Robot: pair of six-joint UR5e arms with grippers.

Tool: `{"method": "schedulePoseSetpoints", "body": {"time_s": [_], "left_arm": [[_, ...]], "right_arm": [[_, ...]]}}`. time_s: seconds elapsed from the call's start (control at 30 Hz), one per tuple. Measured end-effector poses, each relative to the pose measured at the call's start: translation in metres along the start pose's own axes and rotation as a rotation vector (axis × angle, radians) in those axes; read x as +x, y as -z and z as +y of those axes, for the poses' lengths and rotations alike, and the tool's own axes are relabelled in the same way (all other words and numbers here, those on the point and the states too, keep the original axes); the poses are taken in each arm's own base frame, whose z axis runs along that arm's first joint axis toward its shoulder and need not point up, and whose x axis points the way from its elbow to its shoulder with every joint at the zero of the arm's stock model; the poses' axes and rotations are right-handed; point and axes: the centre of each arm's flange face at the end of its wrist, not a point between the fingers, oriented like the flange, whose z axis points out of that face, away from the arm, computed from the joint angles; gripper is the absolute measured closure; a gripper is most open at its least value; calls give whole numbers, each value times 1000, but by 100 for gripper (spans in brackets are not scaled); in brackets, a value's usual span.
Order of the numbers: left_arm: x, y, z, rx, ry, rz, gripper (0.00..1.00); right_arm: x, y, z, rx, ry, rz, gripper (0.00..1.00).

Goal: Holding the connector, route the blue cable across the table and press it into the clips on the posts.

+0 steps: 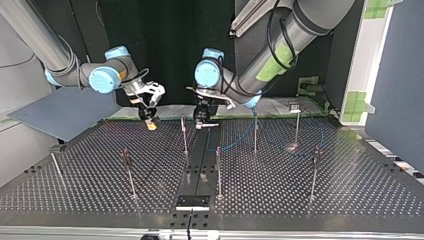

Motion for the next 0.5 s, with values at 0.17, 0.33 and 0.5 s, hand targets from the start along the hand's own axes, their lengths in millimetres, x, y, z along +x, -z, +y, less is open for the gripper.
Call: {"method": "schedulePoseSetpoints", "body": {"time_s": [0.17,0.33,0.5], "left_arm": [[10,-7,-3,23,1,26,100],[19,-22,0,11,3,21,100],[10,-39,6,-8,5,12,100]], "right_arm": [[1,-1,7,-6,-9,4,100],[2,-1,14,-15,-13,8,100],[3,-5,23,-26,-14,14,100]]}}
